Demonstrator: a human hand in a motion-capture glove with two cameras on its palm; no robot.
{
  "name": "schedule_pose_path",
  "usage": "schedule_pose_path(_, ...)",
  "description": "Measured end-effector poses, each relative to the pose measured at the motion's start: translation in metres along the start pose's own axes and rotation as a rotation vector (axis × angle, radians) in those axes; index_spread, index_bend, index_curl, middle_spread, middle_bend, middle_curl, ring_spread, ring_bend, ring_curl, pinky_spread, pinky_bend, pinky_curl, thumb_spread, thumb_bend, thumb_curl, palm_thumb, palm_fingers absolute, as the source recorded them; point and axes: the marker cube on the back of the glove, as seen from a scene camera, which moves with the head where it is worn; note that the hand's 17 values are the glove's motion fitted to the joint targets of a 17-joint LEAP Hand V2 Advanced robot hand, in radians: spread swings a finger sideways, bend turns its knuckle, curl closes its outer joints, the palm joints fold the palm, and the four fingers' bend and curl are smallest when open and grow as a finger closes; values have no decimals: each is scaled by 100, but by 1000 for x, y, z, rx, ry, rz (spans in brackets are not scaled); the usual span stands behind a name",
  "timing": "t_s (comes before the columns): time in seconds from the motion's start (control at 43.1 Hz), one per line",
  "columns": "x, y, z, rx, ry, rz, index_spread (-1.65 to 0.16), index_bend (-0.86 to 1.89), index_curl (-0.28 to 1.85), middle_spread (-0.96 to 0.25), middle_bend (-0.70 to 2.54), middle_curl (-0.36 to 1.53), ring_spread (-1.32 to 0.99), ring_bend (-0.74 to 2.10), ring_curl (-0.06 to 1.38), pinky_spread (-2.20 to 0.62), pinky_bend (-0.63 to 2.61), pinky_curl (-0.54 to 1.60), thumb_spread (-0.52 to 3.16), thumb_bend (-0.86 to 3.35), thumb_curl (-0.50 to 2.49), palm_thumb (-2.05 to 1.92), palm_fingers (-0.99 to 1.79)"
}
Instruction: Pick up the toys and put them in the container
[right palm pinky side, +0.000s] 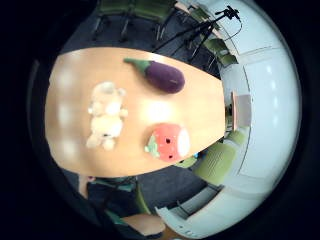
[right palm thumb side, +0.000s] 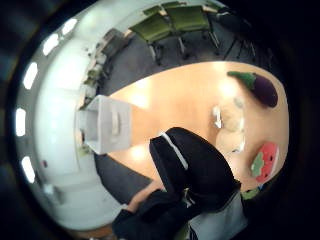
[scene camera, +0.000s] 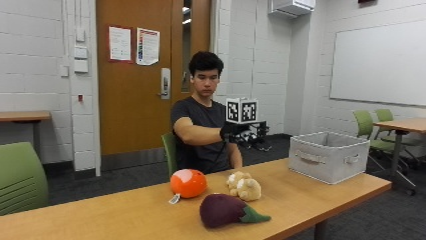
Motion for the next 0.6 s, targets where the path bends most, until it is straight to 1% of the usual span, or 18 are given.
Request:
schedule_pose_path(0.162, 12, -11, 60, -66, 6, 14, -25, 18, 34, -13, 27, 31, -32, 20, 17, -13, 41, 30, 125, -4, 14, -5, 8)
schedule_pose_path(0.301, 22, -17, 105, -111, 28, 32, -26, 19, 36, -13, 21, 31, -32, 17, 18, -12, 47, 33, 123, -4, 15, -4, 1)
schedule_pose_path(0.51, 31, -11, 141, -141, -22, 68, -29, 20, 38, -13, 18, 32, -31, 18, 19, -11, 51, 35, 122, -2, 17, -2, -1)
schedule_pose_path(0.603, 35, -8, 148, -144, -20, 79, -31, 17, 37, -13, 12, 29, -32, 28, 21, -13, 63, 36, 124, 1, 20, 5, 14)
